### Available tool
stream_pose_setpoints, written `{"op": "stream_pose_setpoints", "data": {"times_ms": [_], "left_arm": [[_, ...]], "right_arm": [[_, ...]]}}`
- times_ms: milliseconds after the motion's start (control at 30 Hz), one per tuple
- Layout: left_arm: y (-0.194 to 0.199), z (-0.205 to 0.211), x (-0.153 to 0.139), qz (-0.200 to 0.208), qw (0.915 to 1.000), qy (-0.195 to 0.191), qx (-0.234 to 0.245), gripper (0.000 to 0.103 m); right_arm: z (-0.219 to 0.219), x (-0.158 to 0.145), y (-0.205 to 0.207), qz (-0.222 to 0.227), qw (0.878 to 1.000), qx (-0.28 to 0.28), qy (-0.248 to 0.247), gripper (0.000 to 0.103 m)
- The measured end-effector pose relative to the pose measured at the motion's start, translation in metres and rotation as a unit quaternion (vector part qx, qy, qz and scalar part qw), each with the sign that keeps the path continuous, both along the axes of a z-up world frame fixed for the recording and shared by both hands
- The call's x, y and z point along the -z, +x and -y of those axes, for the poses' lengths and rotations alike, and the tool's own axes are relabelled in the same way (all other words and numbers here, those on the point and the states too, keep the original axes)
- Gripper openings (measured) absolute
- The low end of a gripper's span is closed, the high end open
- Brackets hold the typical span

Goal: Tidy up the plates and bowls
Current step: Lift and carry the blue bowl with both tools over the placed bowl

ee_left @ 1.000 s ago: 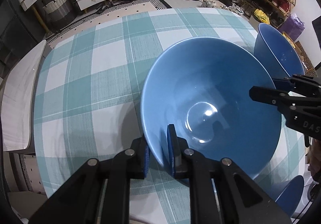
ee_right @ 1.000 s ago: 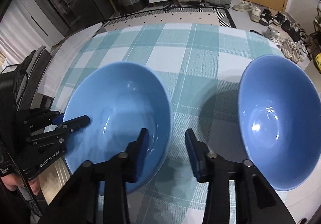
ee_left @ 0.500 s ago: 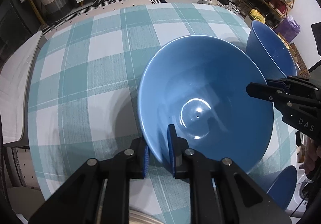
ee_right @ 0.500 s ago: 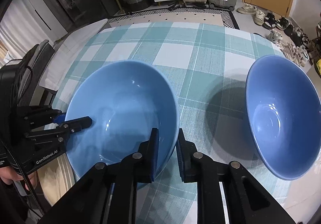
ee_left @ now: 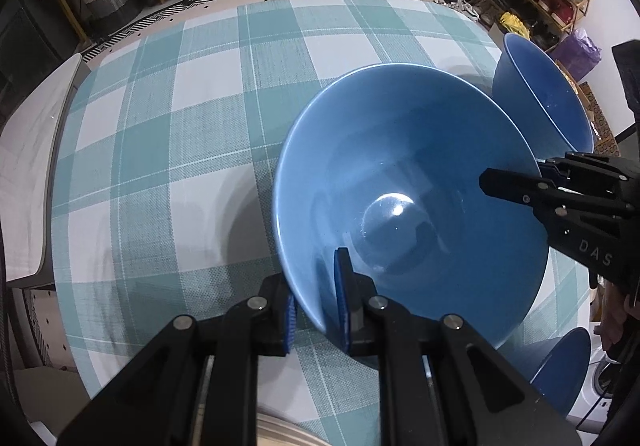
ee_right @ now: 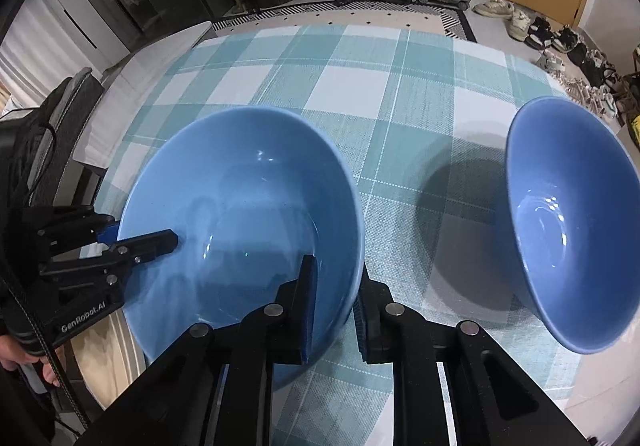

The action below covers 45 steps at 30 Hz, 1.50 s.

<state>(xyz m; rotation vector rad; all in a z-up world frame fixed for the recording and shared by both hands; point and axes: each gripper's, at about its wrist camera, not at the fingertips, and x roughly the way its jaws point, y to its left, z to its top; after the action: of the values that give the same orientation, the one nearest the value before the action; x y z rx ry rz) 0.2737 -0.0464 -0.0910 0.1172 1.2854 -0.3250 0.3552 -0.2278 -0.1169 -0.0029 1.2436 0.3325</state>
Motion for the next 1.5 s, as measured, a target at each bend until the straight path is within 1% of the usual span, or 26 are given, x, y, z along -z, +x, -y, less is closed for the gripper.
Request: {"op": "stream_pose_setpoints", "data": {"times_ms": [100, 167, 200, 300, 367, 467, 600, 667, 733, 833, 933, 1100, 1200, 1267, 1500], "left_arm": [[0.001, -0.002, 0.000, -0.011, 0.9999, -0.010, 0.000, 0.014], [0.001, -0.002, -0.001, -0.016, 0.9998, -0.012, 0.000, 0.014], [0.001, -0.001, -0.001, -0.017, 0.9998, -0.012, 0.001, 0.014], [-0.002, 0.000, -0.005, -0.021, 0.9996, -0.017, 0.002, 0.014], [-0.006, 0.002, -0.009, -0.023, 0.9995, -0.023, 0.004, 0.014], [-0.012, 0.004, -0.018, -0.016, 0.9996, -0.024, 0.008, 0.014], [-0.019, 0.003, -0.029, -0.020, 0.9990, -0.038, 0.009, 0.014], [-0.023, 0.004, -0.035, -0.023, 0.9988, -0.041, 0.013, 0.014], [-0.027, 0.006, -0.040, -0.024, 0.9986, -0.044, 0.017, 0.014], [-0.034, 0.011, -0.052, -0.016, 0.9987, -0.044, 0.022, 0.014], [-0.042, 0.016, -0.064, -0.005, 0.9988, -0.042, 0.023, 0.014], [-0.054, 0.023, -0.077, 0.002, 0.9986, -0.044, 0.030, 0.014], [-0.065, 0.026, -0.090, 0.023, 0.9982, -0.047, 0.030, 0.014], [-0.071, 0.028, -0.096, 0.031, 0.9979, -0.044, 0.035, 0.014], [-0.097, 0.037, -0.108, 0.033, 0.9967, -0.047, 0.057, 0.015]], "right_arm": [[0.003, 0.000, 0.000, -0.005, 1.000, 0.005, 0.008, 0.016], [0.004, 0.000, 0.000, -0.009, 1.000, 0.010, 0.010, 0.013], [0.007, -0.001, 0.000, -0.013, 1.000, 0.017, 0.015, 0.011], [0.015, -0.005, 0.000, -0.023, 0.998, 0.036, 0.035, 0.010], [0.017, -0.009, -0.003, -0.018, 0.998, 0.041, 0.035, 0.010], [0.019, -0.018, -0.008, -0.010, 0.998, 0.044, 0.034, 0.010], [0.022, -0.035, -0.018, 0.002, 0.998, 0.045, 0.033, 0.010], [0.024, -0.040, -0.024, 0.001, 0.999, 0.044, 0.030, 0.010], [0.024, -0.046, -0.030, -0.003, 0.999, 0.039, 0.016, 0.010], [0.029, -0.056, -0.038, 0.000, 0.999, 0.043, 0.011, 0.010], [0.035, -0.069, -0.047, 0.004, 0.999, 0.052, 0.017, 0.010], [0.044, -0.086, -0.063, 0.011, 0.998, 0.062, 0.019, 0.010], [0.048, -0.099, -0.075, 0.021, 0.997, 0.066, 0.019, 0.010], [0.051, -0.106, -0.082, 0.025, 0.997, 0.069, 0.020, 0.010], [0.063, -0.124, -0.111, 0.030, 0.996, 0.084, 0.027, 0.010]]}}
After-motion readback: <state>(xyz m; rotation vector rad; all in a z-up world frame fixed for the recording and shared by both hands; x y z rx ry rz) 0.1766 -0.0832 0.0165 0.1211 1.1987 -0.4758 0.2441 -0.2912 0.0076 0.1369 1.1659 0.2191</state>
